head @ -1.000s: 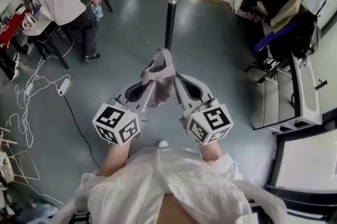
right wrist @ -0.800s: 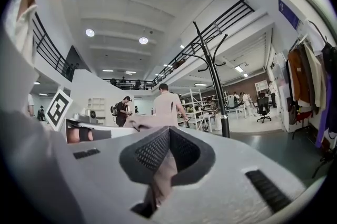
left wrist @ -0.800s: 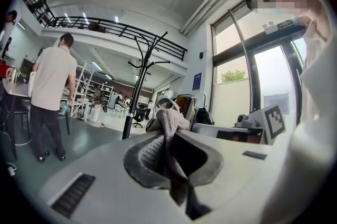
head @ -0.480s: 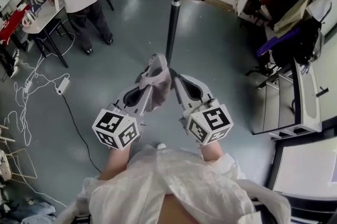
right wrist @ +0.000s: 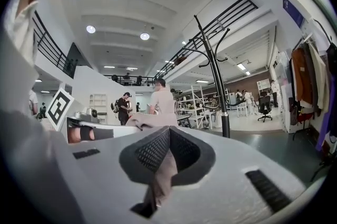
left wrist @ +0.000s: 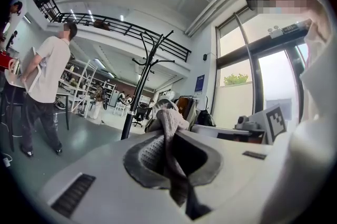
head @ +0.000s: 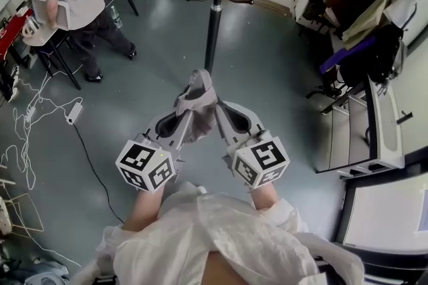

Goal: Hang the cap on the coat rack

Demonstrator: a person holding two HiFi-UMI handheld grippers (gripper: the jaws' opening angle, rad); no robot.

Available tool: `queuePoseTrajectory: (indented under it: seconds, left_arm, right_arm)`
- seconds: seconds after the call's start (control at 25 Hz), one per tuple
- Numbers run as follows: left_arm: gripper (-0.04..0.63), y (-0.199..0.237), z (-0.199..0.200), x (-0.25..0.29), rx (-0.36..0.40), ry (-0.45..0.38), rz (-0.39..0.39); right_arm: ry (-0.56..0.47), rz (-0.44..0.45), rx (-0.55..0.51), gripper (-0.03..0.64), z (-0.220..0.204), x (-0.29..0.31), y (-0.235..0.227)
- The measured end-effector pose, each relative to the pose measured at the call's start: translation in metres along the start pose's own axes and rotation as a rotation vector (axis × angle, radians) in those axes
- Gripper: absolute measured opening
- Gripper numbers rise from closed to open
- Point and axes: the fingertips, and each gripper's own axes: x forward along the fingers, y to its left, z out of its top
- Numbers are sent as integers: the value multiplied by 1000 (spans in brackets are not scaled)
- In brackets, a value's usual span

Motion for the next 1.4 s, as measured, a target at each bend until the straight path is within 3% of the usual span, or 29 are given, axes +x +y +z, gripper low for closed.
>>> queuePoseTrajectory:
  seconds: [0.8, 1.4]
  left_arm:
    - [26, 43, 12, 37, -14, -4, 26]
    - [26, 123, 49, 117, -4, -1, 3]
  right_arm:
    - [-17, -24, 44, 3, 1, 38, -40]
    - [-30, -56, 17, 3, 33, 140, -104]
